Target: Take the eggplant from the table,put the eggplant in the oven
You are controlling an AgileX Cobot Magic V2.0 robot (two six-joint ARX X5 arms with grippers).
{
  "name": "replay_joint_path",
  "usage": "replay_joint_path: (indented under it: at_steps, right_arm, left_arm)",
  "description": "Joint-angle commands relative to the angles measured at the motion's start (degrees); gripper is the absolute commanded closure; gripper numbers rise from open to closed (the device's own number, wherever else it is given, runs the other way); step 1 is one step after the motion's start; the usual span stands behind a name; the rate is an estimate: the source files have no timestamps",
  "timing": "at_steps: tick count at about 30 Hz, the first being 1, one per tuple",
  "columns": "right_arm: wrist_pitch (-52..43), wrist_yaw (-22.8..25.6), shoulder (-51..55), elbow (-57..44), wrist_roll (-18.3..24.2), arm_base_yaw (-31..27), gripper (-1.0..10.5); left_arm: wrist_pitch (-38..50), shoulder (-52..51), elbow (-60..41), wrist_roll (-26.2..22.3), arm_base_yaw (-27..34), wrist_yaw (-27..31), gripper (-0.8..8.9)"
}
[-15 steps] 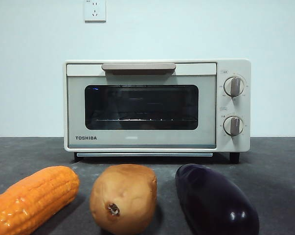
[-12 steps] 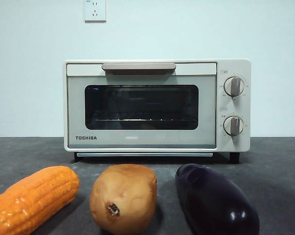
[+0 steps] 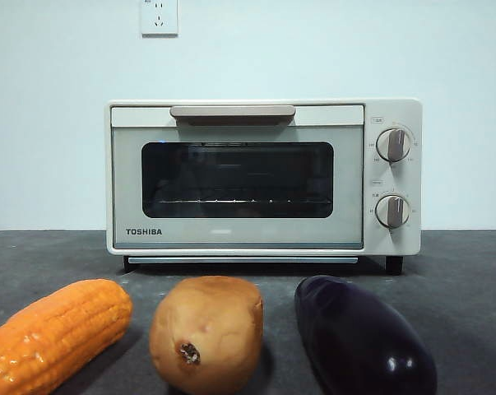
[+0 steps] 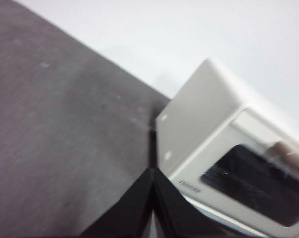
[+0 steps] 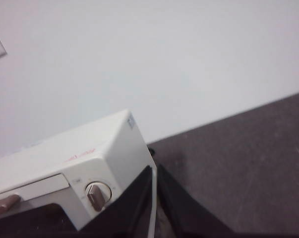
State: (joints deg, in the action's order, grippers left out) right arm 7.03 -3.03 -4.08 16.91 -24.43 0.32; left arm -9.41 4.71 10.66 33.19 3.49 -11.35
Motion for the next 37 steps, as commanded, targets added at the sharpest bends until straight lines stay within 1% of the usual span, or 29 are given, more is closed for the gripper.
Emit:
replay_joint_path:
  at_steps: [1, 3, 5, 8, 11, 14, 15, 18, 19, 20, 21, 22, 25, 28, 30, 31, 34, 37]
  right_arm:
    - [4.7, -0.4, -4.0, 5.6, 1.2, 0.0, 9.4]
    - [7.5, -1.4, -7.0, 9.3, 1.6, 0.0, 9.4]
    - [10.4, -3.5, -10.5, 13.3, 2.9, 0.0, 9.4]
    - [15.2, -7.3, -15.2, 18.7, 4.8, 0.0, 9.4]
    - [20.7, -11.7, -20.0, 24.0, 6.3, 0.0, 9.4]
    - [26.4, -18.4, -24.7, 28.8, 7.5, 0.0, 9.4]
    - [28.4, -21.5, -26.4, 30.3, 7.6, 0.1, 9.4]
    - [31.8, -29.5, -30.1, 33.2, 8.5, 1.3, 9.2]
    - [32.5, -32.2, -31.3, 33.9, 8.4, 2.1, 8.9]
    - [33.2, -34.5, -32.2, 34.3, 8.4, 2.9, 8.4]
    - [33.9, -37.6, -33.4, 34.6, 8.3, 4.2, 7.7]
    - [34.3, -39.4, -34.4, 34.7, 7.9, 5.5, 7.1]
    - [36.1, -39.0, -36.7, 34.6, 7.5, 10.2, 6.2]
    - [36.8, -35.9, -39.2, 34.6, 6.9, 15.5, 6.2]
    - [37.2, -31.6, -41.2, 34.6, 6.2, 19.7, 6.2]
    - [37.4, -28.4, -42.6, 34.6, 5.4, 22.4, 6.2]
    - [38.0, -21.0, -46.7, 34.6, 3.9, 29.1, 6.2]
    - [38.0, -14.1, -51.7, 34.6, 0.7, 35.4, 6.2]
  left_arm:
    - [0.0, 3.5, 4.8, -0.4, 0.1, -2.7, 8.09]
    - [-0.1, 6.4, 7.8, -1.9, 0.1, -5.1, 8.09]
    - [-0.4, 9.4, 10.9, -3.3, 0.1, -6.9, 8.09]
    - [-3.5, 14.3, 16.2, -5.6, 0.1, -9.4, 8.09]
    - [-7.0, 19.2, 21.3, -8.9, -0.2, -11.7, 8.09]
    - [-9.4, 23.3, 25.7, -11.1, -0.5, -14.0, 8.09]
    - [-10.1, 24.6, 27.0, -11.6, -0.7, -14.5, 8.09]
    - [-11.0, 27.5, 30.0, -11.9, -1.4, -15.5, 8.09]
    - [-11.0, 28.3, 30.8, -12.0, -1.7, -16.2, 8.09]
    - [-11.0, 29.0, 31.3, -12.0, -2.0, -16.5, 8.09]
    - [-11.0, 29.6, 31.8, -12.0, -2.3, -16.8, 8.09]
    - [-11.0, 30.2, 32.1, -12.0, -2.5, -17.1, 8.09]
    - [-11.0, 31.3, 32.3, -12.0, -3.3, -17.2, 8.09]
    - [-11.9, 32.0, 32.3, -12.0, -4.1, -17.2, 8.09]
    - [-12.4, 32.2, 32.3, -12.3, -4.6, -17.2, 8.09]
    - [-12.5, 32.3, 32.3, -12.7, -4.9, -17.2, 8.09]
    - [-12.6, 32.3, 32.3, -12.9, -5.6, -17.2, 8.09]
    - [-12.6, 32.3, 32.3, -12.9, -6.1, -17.2, 8.09]
